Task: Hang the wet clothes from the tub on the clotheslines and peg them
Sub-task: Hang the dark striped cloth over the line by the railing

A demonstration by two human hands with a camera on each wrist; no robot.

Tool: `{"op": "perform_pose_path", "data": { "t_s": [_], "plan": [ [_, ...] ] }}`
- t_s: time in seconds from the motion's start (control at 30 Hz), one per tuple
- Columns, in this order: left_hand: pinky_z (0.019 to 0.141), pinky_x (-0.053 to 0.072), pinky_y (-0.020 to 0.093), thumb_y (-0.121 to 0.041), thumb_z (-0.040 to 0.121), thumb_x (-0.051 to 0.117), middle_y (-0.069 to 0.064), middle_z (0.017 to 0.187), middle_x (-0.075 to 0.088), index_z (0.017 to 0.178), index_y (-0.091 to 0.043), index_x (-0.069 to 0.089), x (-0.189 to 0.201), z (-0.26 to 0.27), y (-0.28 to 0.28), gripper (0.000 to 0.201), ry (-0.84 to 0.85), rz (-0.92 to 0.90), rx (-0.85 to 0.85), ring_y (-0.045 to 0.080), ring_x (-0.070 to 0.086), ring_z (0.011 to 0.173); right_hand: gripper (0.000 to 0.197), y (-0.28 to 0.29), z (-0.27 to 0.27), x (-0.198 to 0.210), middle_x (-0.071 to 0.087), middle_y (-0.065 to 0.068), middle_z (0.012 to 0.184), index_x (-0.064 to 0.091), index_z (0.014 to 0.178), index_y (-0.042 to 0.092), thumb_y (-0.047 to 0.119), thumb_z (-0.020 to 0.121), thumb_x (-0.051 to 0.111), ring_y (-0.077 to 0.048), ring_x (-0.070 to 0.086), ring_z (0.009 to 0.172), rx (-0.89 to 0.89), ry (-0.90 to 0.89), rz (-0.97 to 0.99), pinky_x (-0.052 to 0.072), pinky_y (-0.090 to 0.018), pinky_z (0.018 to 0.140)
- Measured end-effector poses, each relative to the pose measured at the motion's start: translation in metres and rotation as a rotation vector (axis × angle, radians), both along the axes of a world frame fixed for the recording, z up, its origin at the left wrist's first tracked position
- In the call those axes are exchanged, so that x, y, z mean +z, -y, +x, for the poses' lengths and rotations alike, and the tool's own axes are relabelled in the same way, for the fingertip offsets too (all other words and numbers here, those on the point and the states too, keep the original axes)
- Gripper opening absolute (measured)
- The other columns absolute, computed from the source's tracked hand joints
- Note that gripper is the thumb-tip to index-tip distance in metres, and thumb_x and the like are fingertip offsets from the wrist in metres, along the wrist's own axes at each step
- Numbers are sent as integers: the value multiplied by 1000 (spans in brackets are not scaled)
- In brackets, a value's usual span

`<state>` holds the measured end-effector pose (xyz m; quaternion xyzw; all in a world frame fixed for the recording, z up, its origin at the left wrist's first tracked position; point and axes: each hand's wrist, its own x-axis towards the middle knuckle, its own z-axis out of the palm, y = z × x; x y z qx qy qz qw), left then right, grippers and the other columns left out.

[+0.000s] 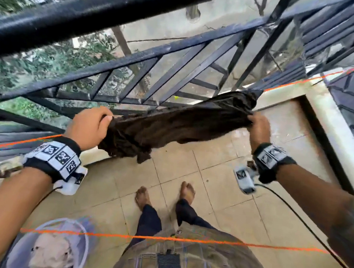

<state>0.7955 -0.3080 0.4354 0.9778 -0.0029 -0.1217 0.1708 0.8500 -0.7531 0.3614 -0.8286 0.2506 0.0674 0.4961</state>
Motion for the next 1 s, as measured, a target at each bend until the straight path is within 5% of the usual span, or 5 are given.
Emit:
{"op": "perform_pose_path", "data": {
  "t_s": [0.17,0.3,0.43,0.57,1.0],
  "plan": [
    [78,39,41,-15,99,43,26,97,64,106,-1,61,8,-22,0,23,201,-128,200,42,60,91,24,23,22,109,40,14,73,39,74,30,23,96,46,12,39,69,-87,548,-46,33,-17,76],
    [76,41,44,-26,95,36,27,97,64,104,0,60,10,-31,-6,36,258,-156,303,44,60,90,25,17,101,183,52,29,72,52,74,16,31,94,54,19,43,73,-41,916,-168,36,-14,76],
    [78,43,46,-16,98,46,27,94,64,99,-1,63,-2,-29,-15,22,133,-111,343,43,60,90,28,14,159,190,52,4,70,54,61,25,47,76,63,2,47,65,227,504,-310,39,-30,67],
    [82,43,48,-9,98,51,29,100,63,100,-1,65,-13,-26,-11,16,-19,-10,314,46,58,99,30,26,130,143,68,-13,98,72,97,13,39,84,66,-26,64,99,374,58,-550,46,-33,82],
    [72,46,31,-28,94,64,1,90,67,101,-27,66,-2,-36,-13,7,-167,-274,269,17,60,76,40,93,58,29,59,6,87,50,92,40,64,61,62,-29,65,94,-141,-42,-183,53,-54,89]
  ]
}}
